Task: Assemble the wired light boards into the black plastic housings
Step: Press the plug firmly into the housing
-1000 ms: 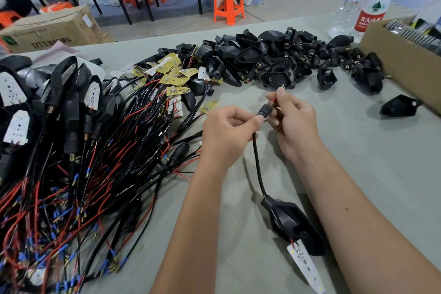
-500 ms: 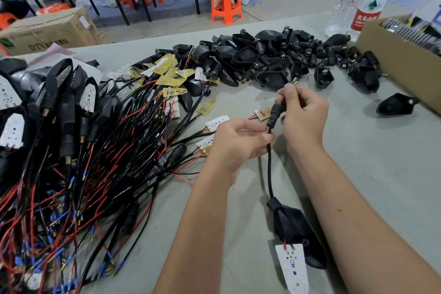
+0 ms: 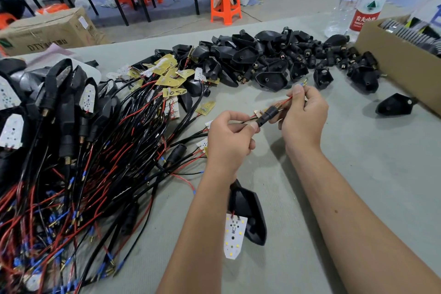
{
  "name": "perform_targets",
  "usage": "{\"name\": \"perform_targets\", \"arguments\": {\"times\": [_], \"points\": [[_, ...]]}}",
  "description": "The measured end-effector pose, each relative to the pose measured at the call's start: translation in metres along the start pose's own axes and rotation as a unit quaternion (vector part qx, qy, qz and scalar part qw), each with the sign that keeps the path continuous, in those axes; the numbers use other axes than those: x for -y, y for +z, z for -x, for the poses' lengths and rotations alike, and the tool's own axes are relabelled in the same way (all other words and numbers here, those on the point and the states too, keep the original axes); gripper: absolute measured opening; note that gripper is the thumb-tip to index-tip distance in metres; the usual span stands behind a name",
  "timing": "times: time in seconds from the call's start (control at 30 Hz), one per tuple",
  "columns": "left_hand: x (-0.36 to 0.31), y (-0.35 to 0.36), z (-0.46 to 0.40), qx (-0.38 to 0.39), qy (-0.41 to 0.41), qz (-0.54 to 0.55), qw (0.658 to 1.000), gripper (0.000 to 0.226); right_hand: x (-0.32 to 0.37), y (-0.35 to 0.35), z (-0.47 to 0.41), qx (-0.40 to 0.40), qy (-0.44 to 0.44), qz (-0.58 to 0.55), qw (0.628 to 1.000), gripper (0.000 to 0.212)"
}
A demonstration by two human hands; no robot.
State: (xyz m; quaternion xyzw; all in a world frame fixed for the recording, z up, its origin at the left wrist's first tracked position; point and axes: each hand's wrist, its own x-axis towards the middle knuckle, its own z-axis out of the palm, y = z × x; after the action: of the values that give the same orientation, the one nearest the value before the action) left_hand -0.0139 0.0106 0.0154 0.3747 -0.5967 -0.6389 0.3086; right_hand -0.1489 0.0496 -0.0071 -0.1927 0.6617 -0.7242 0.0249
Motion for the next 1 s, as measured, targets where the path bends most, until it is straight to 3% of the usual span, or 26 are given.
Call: {"name": "perform_targets", "arguments": {"times": [0.27, 0.5, 0.63, 0.7, 0.77, 0.87, 1.0], "points": [[-0.002, -0.004, 0.000, 0.067, -0.025, -0.037, 0.997, 0.013, 0.003, 0.000, 0.000, 0.054, 0.038, -0.020, 0.998, 0.029], [-0.009, -0.027, 0.000, 0.159, -0.091, -0.034, 0.983, 0.006, 0.001, -0.013, -0.021, -0.088, 0.132, -0.127, 0.979, 0.031], [-0.017, -0.046, -0.001, 0.161, -0.065, -0.038, 0.984, 0.008, 0.003, -0.017, -0.024, -0.123, 0.170, -0.238, 0.948, 0.030], [-0.017, -0.047, -0.002, 0.129, -0.044, -0.037, 0.990, 0.008, 0.007, -0.010, -0.017, -0.059, 0.196, -0.264, 0.943, 0.030], [-0.015, -0.042, -0.003, 0.089, -0.030, -0.032, 0.995, 0.008, 0.011, -0.001, -0.007, 0.076, 0.223, -0.234, 0.943, 0.030], [-0.011, -0.036, -0.004, 0.046, -0.022, -0.023, 0.998, 0.011, 0.012, 0.005, 0.007, 0.260, 0.184, -0.135, 0.938, 0.022], [-0.010, -0.040, -0.006, 0.059, -0.022, -0.015, 0.998, 0.008, 0.011, 0.003, 0.010, 0.244, 0.154, -0.140, 0.947, 0.017]]}}
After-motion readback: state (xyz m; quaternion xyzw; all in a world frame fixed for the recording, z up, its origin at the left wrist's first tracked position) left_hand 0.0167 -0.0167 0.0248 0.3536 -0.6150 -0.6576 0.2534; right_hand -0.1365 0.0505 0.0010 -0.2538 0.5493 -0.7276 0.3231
